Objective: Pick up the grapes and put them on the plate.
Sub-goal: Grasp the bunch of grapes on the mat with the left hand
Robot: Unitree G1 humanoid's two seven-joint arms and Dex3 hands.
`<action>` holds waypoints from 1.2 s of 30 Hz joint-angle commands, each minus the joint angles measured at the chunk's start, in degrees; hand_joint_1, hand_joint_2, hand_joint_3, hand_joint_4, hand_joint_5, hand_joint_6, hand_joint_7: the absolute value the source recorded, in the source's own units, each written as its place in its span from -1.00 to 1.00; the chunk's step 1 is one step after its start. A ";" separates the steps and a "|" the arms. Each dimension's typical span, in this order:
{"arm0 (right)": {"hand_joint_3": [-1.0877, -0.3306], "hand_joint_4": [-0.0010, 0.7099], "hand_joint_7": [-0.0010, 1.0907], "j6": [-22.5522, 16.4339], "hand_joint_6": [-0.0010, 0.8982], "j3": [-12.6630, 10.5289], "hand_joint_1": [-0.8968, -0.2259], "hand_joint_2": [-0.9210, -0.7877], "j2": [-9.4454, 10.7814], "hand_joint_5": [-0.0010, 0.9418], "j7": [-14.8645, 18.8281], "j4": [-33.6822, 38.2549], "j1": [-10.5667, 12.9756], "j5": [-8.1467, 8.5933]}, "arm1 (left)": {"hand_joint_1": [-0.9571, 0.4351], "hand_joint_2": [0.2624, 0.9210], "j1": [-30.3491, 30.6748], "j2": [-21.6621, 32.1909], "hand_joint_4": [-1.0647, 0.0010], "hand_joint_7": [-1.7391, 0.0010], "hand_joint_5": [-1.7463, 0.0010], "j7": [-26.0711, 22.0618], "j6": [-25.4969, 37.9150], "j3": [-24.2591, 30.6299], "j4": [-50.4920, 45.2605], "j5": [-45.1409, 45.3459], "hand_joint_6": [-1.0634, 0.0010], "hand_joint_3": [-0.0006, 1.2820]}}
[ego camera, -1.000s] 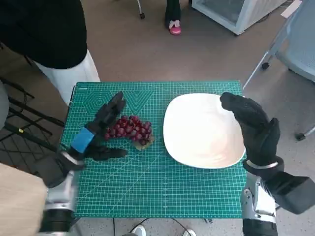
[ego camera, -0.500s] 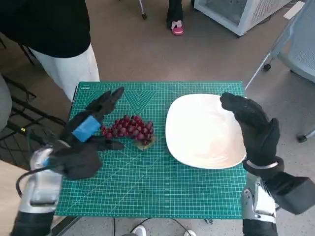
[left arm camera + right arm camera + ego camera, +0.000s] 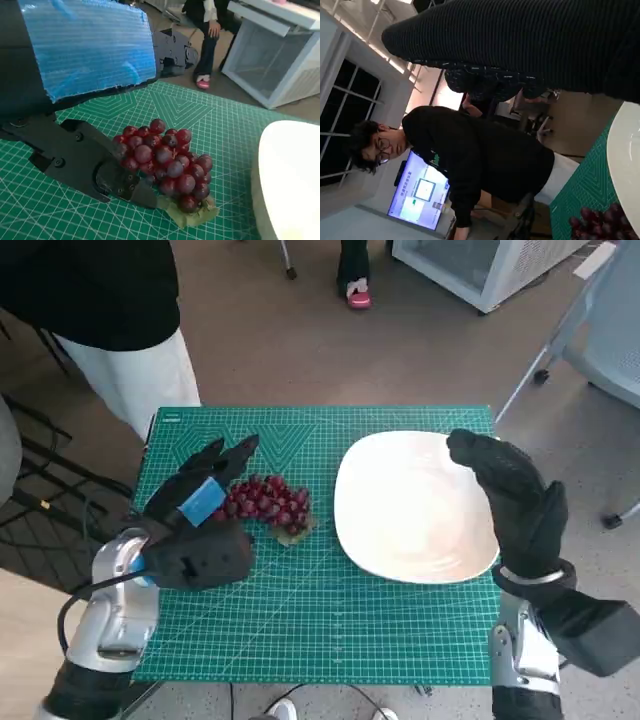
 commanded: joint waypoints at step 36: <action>-0.13 -0.11 -0.34 0.53 -1.00 0.34 -0.22 -1.00 0.40 -1.00 -0.54 0.96 1.05 -0.74 | 0.04 0.38 -22.64 -6.82 1.00 0.99 1.00 3.25 3.64 -14.28 36.34 4.15 0.66 -1.00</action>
